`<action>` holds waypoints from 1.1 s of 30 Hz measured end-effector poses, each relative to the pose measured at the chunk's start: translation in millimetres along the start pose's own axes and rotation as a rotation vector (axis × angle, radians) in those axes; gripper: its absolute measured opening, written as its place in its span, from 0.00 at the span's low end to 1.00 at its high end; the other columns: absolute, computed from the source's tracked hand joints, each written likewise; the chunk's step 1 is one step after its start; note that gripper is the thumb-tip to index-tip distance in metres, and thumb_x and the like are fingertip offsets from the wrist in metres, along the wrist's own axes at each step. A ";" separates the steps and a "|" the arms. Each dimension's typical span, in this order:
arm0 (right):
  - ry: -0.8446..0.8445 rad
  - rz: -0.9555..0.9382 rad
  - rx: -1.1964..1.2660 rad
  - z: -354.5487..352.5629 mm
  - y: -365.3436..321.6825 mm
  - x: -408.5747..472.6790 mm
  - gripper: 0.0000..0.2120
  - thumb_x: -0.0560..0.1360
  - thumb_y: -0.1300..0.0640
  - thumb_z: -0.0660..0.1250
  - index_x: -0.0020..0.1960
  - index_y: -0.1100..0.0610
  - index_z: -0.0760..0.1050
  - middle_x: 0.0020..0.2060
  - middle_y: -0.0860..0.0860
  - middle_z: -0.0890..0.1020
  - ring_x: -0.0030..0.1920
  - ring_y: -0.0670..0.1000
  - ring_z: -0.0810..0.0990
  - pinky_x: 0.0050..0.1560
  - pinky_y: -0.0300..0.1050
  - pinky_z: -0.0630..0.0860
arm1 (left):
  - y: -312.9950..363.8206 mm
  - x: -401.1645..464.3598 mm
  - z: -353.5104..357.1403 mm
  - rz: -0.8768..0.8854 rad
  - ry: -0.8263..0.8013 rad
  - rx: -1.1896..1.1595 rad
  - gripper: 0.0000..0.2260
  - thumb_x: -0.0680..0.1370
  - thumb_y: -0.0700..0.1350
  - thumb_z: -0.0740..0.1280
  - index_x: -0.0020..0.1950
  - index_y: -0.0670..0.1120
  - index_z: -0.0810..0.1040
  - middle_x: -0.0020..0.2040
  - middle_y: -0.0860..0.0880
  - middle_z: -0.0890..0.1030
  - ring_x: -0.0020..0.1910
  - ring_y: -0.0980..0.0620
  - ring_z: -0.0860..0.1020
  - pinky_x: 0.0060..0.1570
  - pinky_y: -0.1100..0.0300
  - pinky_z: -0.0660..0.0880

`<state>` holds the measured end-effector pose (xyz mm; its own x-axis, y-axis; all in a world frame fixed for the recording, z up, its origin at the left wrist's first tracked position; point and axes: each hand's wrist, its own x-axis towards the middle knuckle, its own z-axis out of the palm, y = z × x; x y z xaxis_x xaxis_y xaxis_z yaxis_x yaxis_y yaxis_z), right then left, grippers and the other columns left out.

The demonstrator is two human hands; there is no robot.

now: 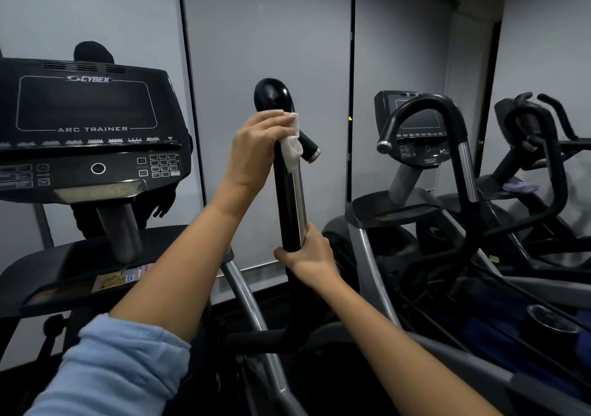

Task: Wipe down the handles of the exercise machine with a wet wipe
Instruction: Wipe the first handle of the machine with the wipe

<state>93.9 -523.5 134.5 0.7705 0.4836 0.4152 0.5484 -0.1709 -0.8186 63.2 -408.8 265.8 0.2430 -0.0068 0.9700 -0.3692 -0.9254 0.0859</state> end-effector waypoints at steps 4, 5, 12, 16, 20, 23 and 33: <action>0.006 0.004 0.021 1.6 0.9 0.3 0.13 0.67 0.55 0.70 0.47 0.51 0.69 0.34 0.45 0.76 0.35 0.46 0.77 0.33 0.39 0.71 | -4.9 10.4 -5.2 -0.025 -0.056 -0.040 0.06 0.73 0.36 0.67 0.46 0.39 0.84 0.56 0.42 0.80 0.55 0.68 0.74 0.61 0.75 0.67; 0.007 0.008 0.027 2.1 1.3 0.4 0.13 0.66 0.55 0.70 0.47 0.50 0.69 0.34 0.45 0.76 0.36 0.48 0.78 0.34 0.40 0.73 | -5.8 14.2 -5.6 -0.012 -0.061 -0.005 0.06 0.73 0.36 0.67 0.45 0.39 0.84 0.55 0.42 0.80 0.55 0.63 0.75 0.61 0.74 0.67; 0.012 0.001 -0.012 2.8 2.8 3.0 0.14 0.67 0.54 0.71 0.50 0.52 0.71 0.37 0.47 0.79 0.40 0.51 0.81 0.40 0.43 0.77 | 7.3 58.2 -6.6 -0.023 -0.099 0.156 0.12 0.69 0.41 0.63 0.45 0.38 0.84 0.54 0.41 0.83 0.54 0.46 0.80 0.58 0.58 0.75; -0.001 0.004 -0.004 2.4 2.2 2.9 0.14 0.67 0.53 0.71 0.50 0.52 0.71 0.37 0.46 0.79 0.40 0.49 0.80 0.40 0.43 0.78 | 14.3 76.7 -14.0 -0.145 -0.079 0.206 0.20 0.67 0.44 0.57 0.49 0.39 0.84 0.54 0.42 0.83 0.53 0.45 0.81 0.55 0.54 0.76; 0.006 0.045 -0.048 1.6 -1.5 2.9 0.14 0.68 0.53 0.70 0.49 0.51 0.69 0.39 0.46 0.77 0.40 0.50 0.78 0.38 0.41 0.72 | 15.0 34.2 -12.2 -0.060 0.041 0.092 0.13 0.72 0.43 0.62 0.46 0.39 0.84 0.50 0.44 0.84 0.50 0.51 0.81 0.54 0.63 0.76; 0.018 0.030 -0.043 3.9 -1.9 1.8 0.14 0.67 0.53 0.71 0.48 0.52 0.69 0.38 0.47 0.77 0.41 0.52 0.78 0.40 0.43 0.74 | 13.3 10.2 -12.1 0.014 -0.071 0.148 0.16 0.73 0.46 0.60 0.47 0.38 0.84 0.53 0.44 0.83 0.56 0.52 0.78 0.60 0.78 0.64; -0.011 0.109 -0.069 3.1 -2.1 3.1 0.16 0.67 0.51 0.72 0.51 0.54 0.73 0.42 0.49 0.78 0.44 0.51 0.77 0.44 0.43 0.73 | 18.5 53.9 -11.5 0.096 -0.177 0.438 0.26 0.72 0.50 0.49 0.49 0.38 0.83 0.53 0.42 0.82 0.55 0.43 0.78 0.54 0.51 0.75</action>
<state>94.2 -519.0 136.2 0.8236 0.4679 0.3206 0.4827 -0.2815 -0.8293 59.1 -421.9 322.3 0.3898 -0.1292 0.9118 0.0061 -0.9897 -0.1429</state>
